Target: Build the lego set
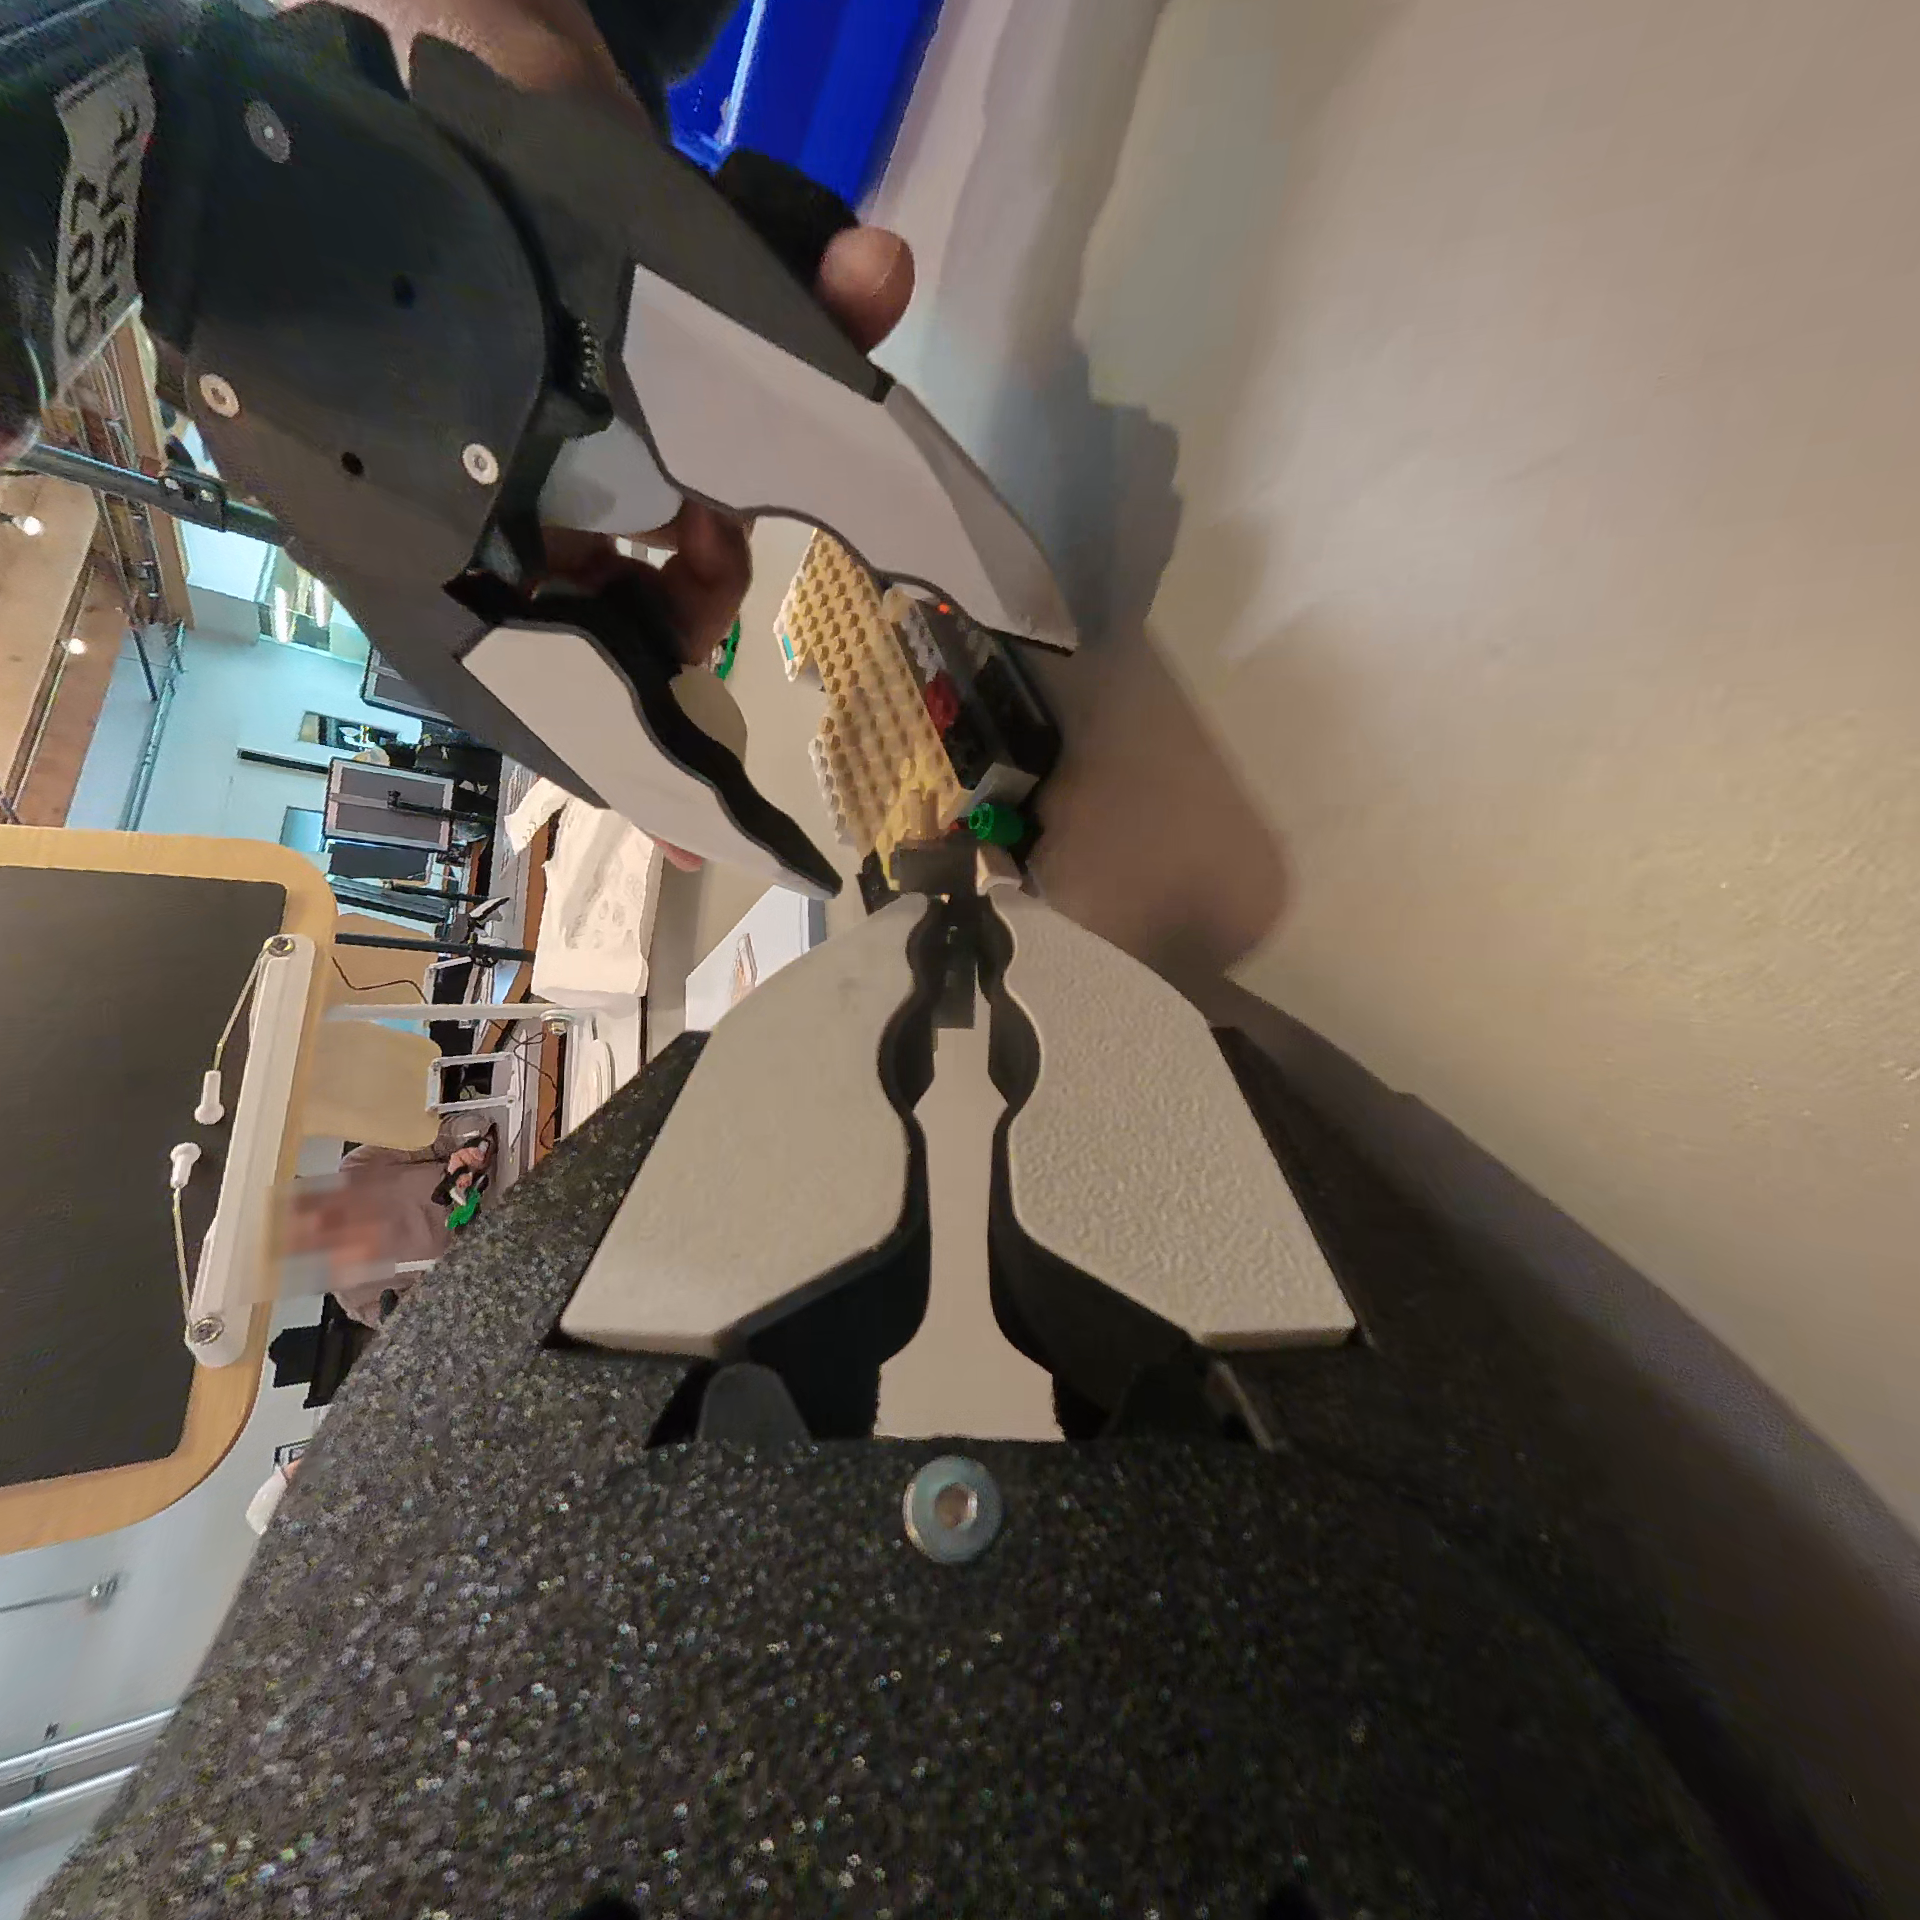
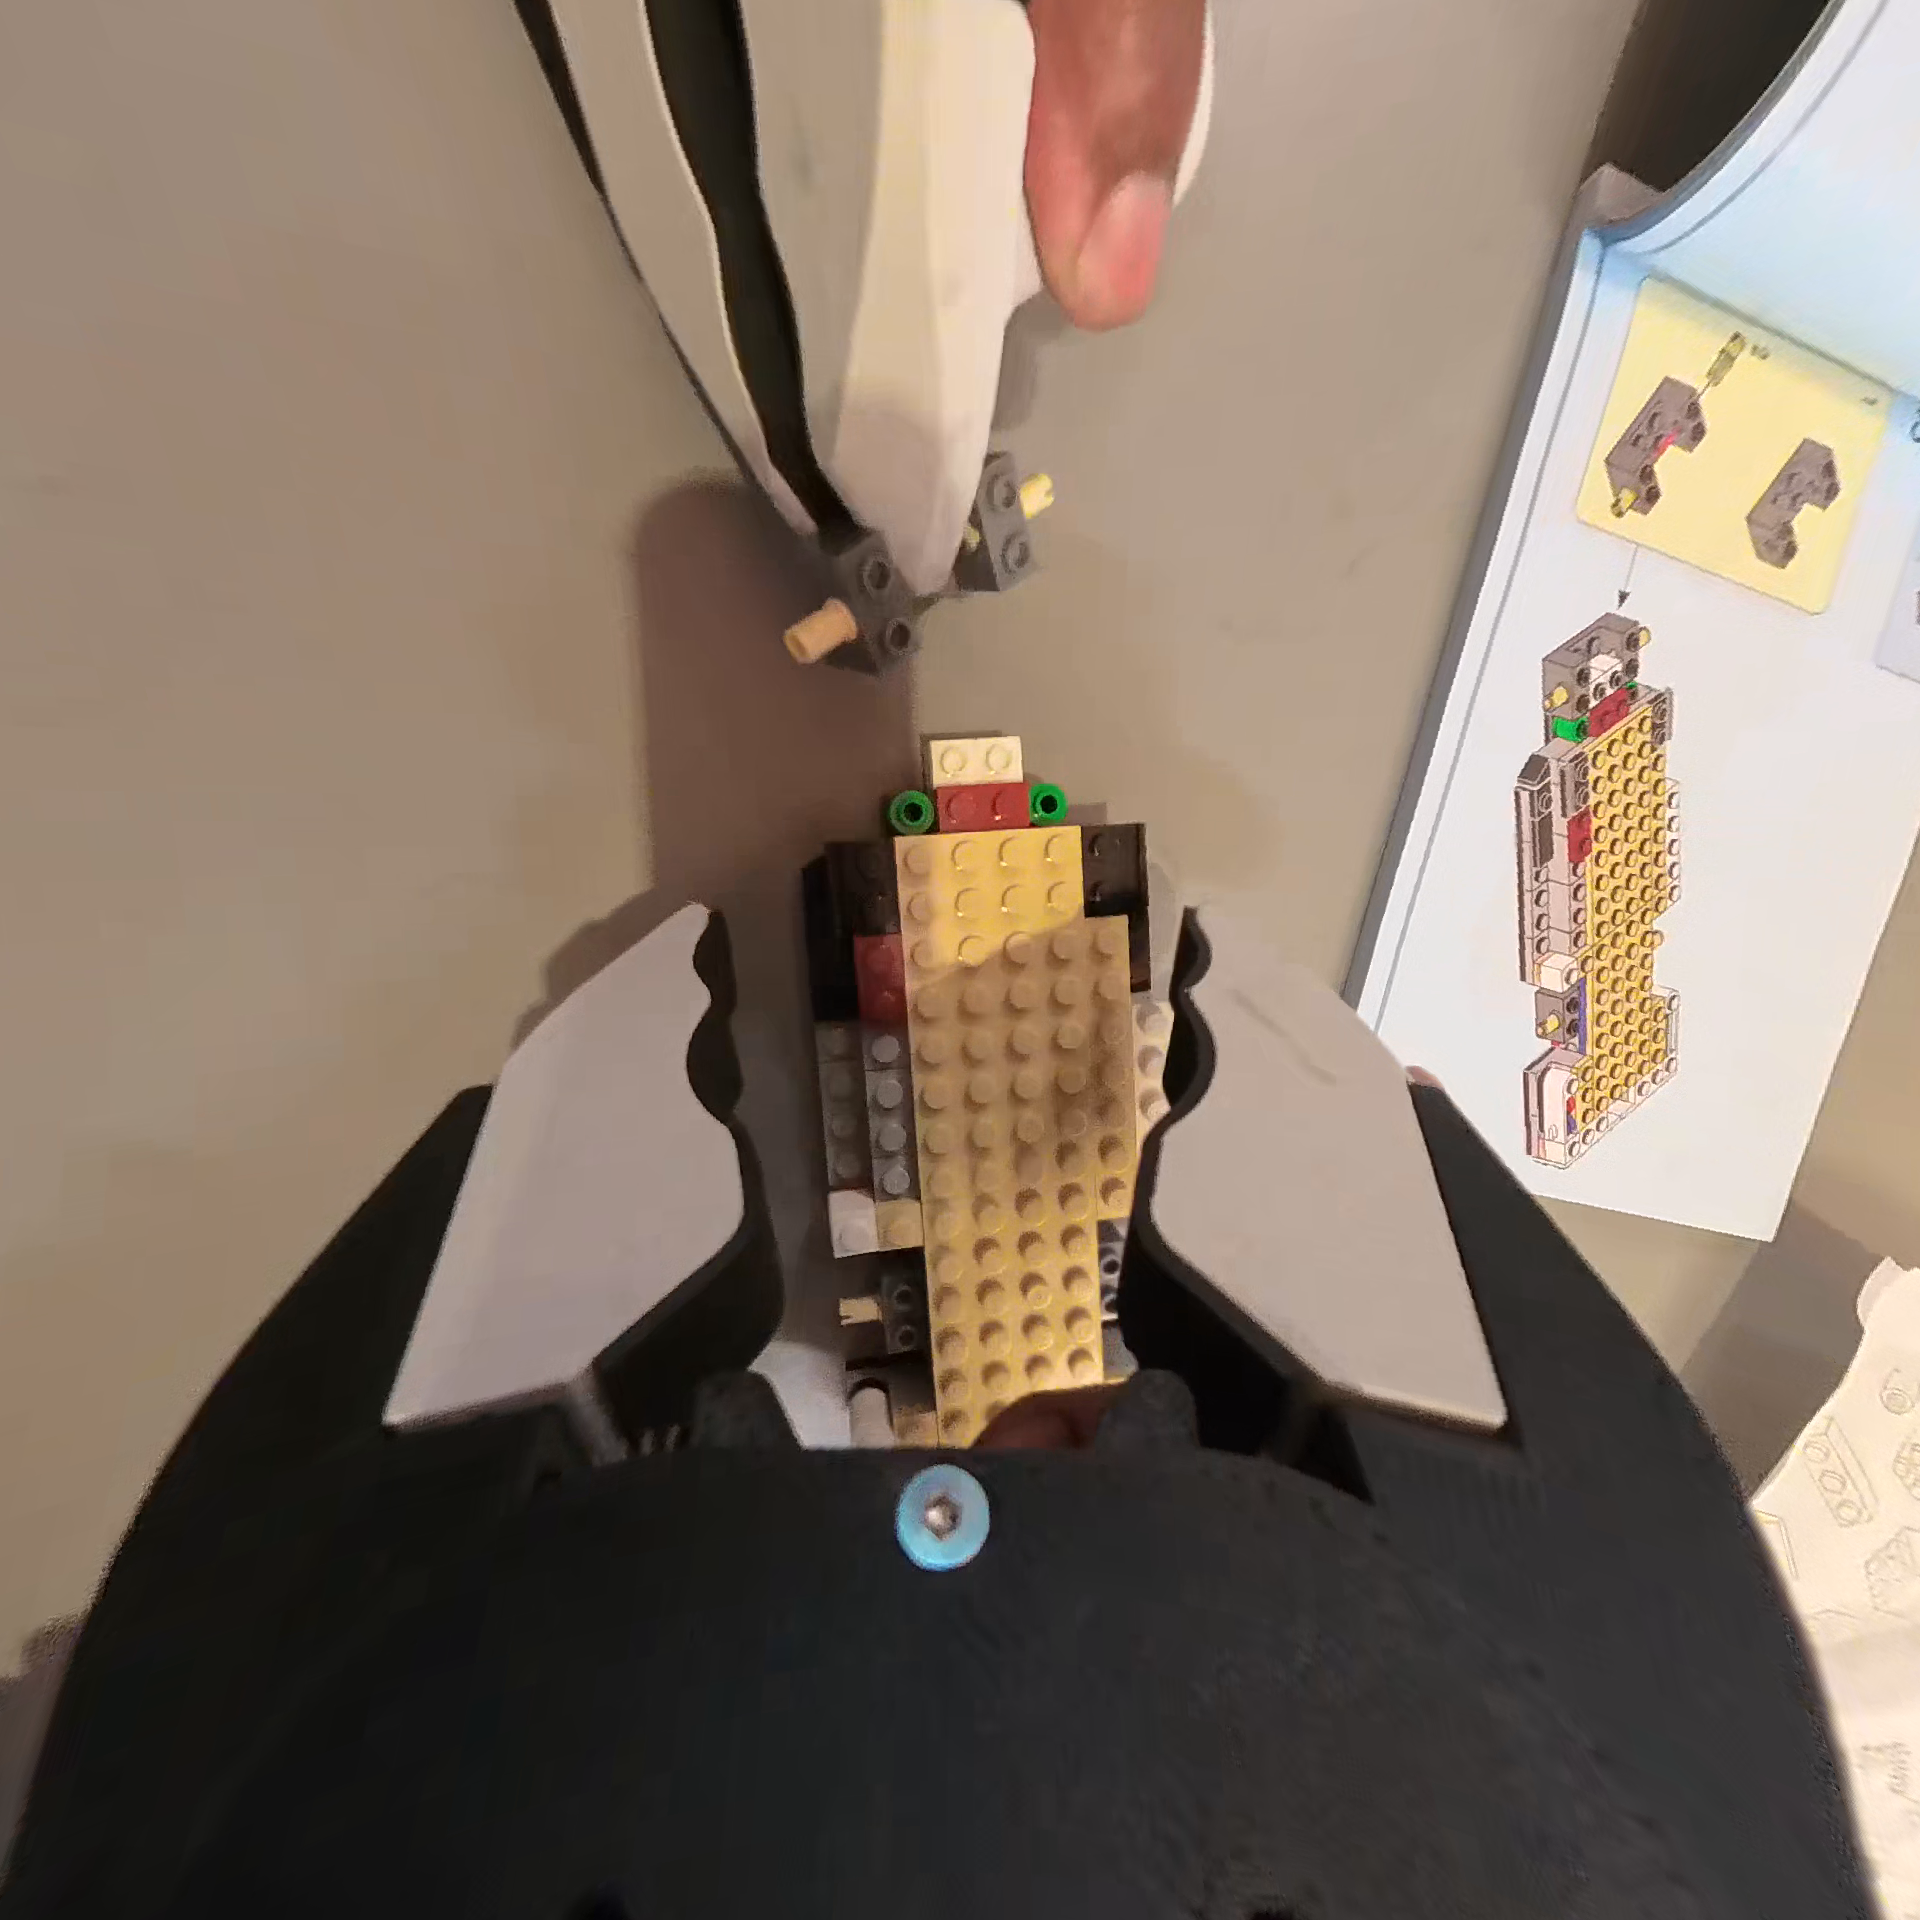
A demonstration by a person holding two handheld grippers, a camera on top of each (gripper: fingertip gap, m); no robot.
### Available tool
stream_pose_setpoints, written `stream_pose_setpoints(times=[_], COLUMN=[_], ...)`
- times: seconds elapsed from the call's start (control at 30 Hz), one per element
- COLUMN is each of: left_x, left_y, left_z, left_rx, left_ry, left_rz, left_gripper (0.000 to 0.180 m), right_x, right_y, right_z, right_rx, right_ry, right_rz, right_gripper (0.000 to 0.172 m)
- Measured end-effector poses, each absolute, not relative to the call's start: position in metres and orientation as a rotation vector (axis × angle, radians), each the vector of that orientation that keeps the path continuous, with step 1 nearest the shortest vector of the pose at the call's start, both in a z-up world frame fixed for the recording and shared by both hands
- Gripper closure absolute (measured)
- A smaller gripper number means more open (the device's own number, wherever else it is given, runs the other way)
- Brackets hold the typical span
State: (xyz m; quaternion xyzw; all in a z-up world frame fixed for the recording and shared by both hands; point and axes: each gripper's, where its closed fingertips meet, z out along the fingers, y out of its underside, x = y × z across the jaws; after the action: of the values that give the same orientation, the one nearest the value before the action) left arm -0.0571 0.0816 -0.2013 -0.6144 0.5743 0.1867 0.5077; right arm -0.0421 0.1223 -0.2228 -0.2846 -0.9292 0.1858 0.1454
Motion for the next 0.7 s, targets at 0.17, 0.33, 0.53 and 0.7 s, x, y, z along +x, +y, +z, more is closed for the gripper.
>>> stream_pose_setpoints(times=[0.17, 0.33, 0.53, 0.7], left_x=[-0.0539, -0.0543, -0.0525, -0.0510], left_y=[0.0819, 0.0820, 0.0818, 0.0813], left_z=[-0.2045, -0.2063, -0.2061, -0.2054], left_rx=[-1.482, -1.487, -1.489, -1.488], left_ry=[1.393, 1.397, 1.395, 1.394], left_rz=[0.428, 0.430, 0.416, 0.412], left_gripper=[0.175, 0.175, 0.175, 0.175], right_x=[-0.0439, -0.0439, -0.0454, -0.0455], right_y=[0.1215, 0.1214, 0.1219, 0.1215], right_z=[-0.2236, -0.2287, -0.2281, -0.2276], right_rx=[-0.795, -0.786, -0.786, -0.772], right_ry=[-2.717, -2.739, -2.725, -2.725], right_rz=[0.545, 0.540, 0.543, 0.538], right_gripper=[0.096, 0.100, 0.108, 0.106])
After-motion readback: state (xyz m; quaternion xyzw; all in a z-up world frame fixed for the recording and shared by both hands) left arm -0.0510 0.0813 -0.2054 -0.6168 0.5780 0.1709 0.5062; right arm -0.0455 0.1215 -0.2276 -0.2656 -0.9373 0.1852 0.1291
